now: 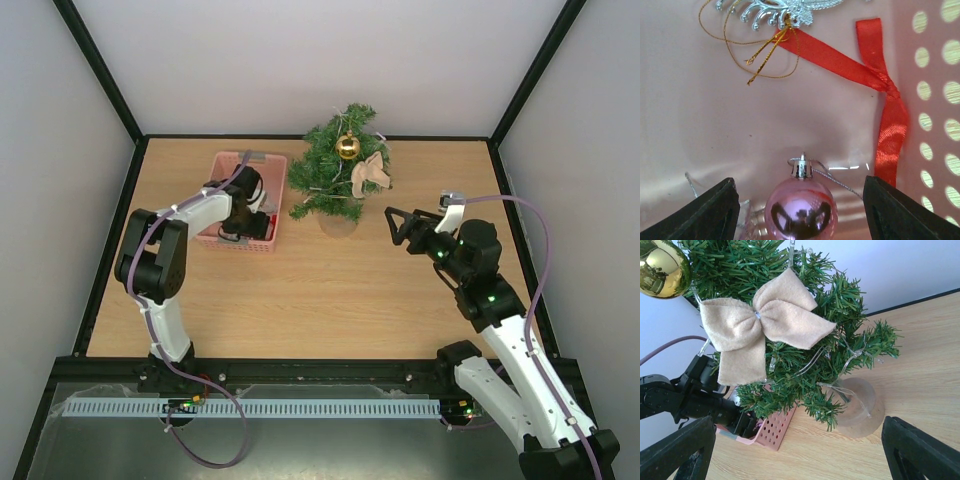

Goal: Decorate the small christmas tree
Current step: Pick up the decoration item from the storage box.

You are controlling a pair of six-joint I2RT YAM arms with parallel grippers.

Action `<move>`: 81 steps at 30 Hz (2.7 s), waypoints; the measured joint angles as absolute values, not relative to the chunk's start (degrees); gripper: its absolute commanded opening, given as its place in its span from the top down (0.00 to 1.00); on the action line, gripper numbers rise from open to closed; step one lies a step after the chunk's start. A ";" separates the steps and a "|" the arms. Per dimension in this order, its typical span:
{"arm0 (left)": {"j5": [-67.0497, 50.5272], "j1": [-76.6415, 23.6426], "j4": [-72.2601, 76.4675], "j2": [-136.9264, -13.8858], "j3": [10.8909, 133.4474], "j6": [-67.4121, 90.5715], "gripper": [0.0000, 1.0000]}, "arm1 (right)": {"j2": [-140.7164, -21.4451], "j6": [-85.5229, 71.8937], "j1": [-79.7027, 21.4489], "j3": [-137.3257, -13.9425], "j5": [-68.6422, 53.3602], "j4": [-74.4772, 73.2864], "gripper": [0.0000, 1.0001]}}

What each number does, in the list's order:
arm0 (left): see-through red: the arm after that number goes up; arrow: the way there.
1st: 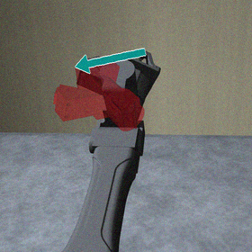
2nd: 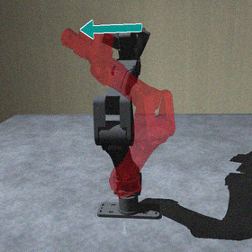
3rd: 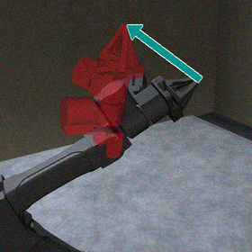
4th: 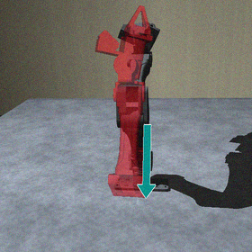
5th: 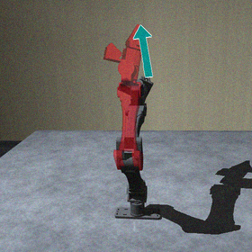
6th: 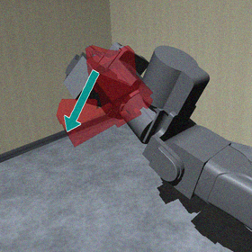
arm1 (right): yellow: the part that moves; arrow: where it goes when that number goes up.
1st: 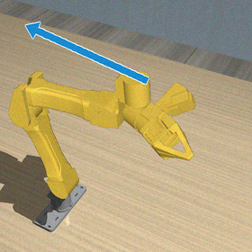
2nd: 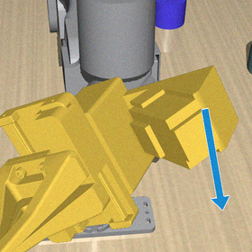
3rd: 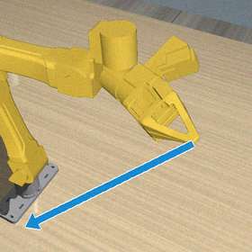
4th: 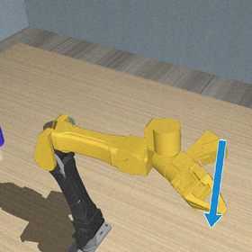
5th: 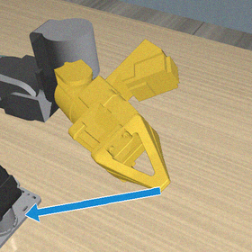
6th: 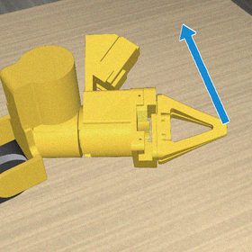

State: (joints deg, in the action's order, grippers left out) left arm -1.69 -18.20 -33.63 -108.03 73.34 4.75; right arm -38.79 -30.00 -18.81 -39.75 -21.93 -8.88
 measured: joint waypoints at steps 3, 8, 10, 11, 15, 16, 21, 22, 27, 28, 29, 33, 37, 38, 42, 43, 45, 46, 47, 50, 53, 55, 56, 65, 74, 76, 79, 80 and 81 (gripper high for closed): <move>-1.67 -18.06 -33.61 -108.07 72.42 4.67 0.39 | -38.79 -30.02 -18.81 -39.86 -21.82 -8.97 0.12; -2.13 -18.00 -33.54 -108.07 71.90 4.67 0.51 | -38.79 -30.02 -18.81 -39.86 -21.80 -8.99 0.13; -2.55 -17.98 -33.52 -108.07 71.90 4.43 0.53 | -38.79 -30.02 -18.79 -39.86 -21.80 -9.02 0.13; -2.72 -17.98 -33.52 -108.07 71.90 4.45 0.54 | -38.79 -30.04 -18.79 -39.86 -21.80 -9.02 0.13; -3.51 -17.98 -33.52 -107.98 71.90 4.49 0.58 | -38.79 -30.24 -18.81 -39.86 -21.78 -9.04 0.13; -3.79 -17.98 -33.54 -107.85 71.90 4.47 0.59 | -38.76 -30.28 -18.81 -39.86 -21.76 -9.06 0.13; -4.80 -17.98 -33.54 -106.65 71.92 4.27 0.64 | -38.65 -30.89 -18.79 -39.86 -21.69 -9.17 0.13; -4.99 -17.98 -33.54 -106.43 71.92 4.19 0.64 | -38.61 -31.09 -18.79 -39.86 -21.69 -9.23 0.13; -5.54 -17.98 -33.56 -105.51 71.92 4.01 0.56 | -37.95 -31.77 -18.81 -39.88 -21.63 -9.98 0.13; -5.54 -17.98 -33.58 -105.38 71.92 3.92 0.52 | -37.74 -31.83 -18.81 -39.88 -21.61 -10.04 0.13; -5.56 -17.98 -33.65 -105.23 71.92 3.88 0.51 | -37.54 -31.97 -18.81 -39.88 -21.56 -10.04 0.13; -5.45 -17.98 -34.26 -104.33 71.92 3.16 0.51 | -37.08 -32.34 -18.81 -39.99 -21.47 -10.04 0.13; -5.02 -17.98 -34.70 -102.85 71.92 2.94 0.53 | -36.99 -32.49 -18.81 -40.03 -21.50 -10.07 0.13; -4.95 -17.98 -34.72 -102.61 71.92 2.92 0.53 | -36.99 -32.53 -18.79 -40.03 -21.50 -10.07 0.13; -4.84 -17.98 -35.33 -102.41 71.92 2.76 0.53 | -36.99 -32.75 -18.81 -40.03 -21.50 -10.07 0.13; -4.60 -17.98 -35.57 -102.41 71.92 2.76 0.53 | -36.99 -32.84 -18.81 -40.03 -21.50 -10.07 0.13; -4.01 -17.98 -35.73 -102.41 71.92 2.74 0.53 | -36.99 -33.06 -18.79 -40.03 -21.50 -10.07 0.14; -3.57 -17.98 -35.83 -102.41 71.90 2.74 0.53 | -36.99 -33.19 -18.81 -40.03 -21.50 -10.07 0.14; -3.31 -17.98 -35.90 -102.41 71.83 2.72 0.53 | -36.99 -33.30 -18.79 -40.03 -21.50 -10.07 0.14; -2.92 -17.96 -35.88 -102.43 71.05 2.61 0.53 | -37.01 -33.65 -18.79 -40.03 -21.52 -10.07 0.14; -3.36 -17.93 -35.90 -103.00 70.39 2.50 0.53 | -37.10 -33.69 -18.81 -40.07 -21.52 -10.09 0.14; -3.84 -17.93 -35.68 -103.83 70.30 2.39 0.52 | -37.26 -33.69 -18.79 -40.38 -21.54 -10.26 0.14; -4.12 -17.93 -35.55 -104.31 70.30 2.33 0.52 | -37.34 -33.67 -18.81 -40.64 -21.54 -10.37 0.14; -5.74 -17.91 -35.44 -106.94 70.32 1.89 0.51 | -37.76 -33.58 -18.81 -41.87 -21.45 -10.90 0.14; -6.07 -17.91 -35.53 -107.13 70.30 1.78 0.59 | -37.67 -33.23 -18.79 -42.65 -21.02 -11.44 0.14; -6.20 -17.91 -35.53 -107.13 70.32 1.65 0.60 | -37.67 -33.21 -18.79 -42.65 -21.02 -11.44 0.14; -6.37 -17.91 -35.53 -107.13 70.32 1.67 0.62 | -37.67 -33.08 -18.79 -42.65 -20.99 -11.46 0.14; -6.39 -17.91 -35.53 -107.09 70.32 1.69 0.62 | -37.67 -32.99 -18.81 -42.65 -20.97 -11.44 0.14; -6.42 -17.91 -35.55 -107.00 70.32 1.72 0.62 | -37.67 -32.91 -18.79 -42.65 -20.95 -11.46 0.14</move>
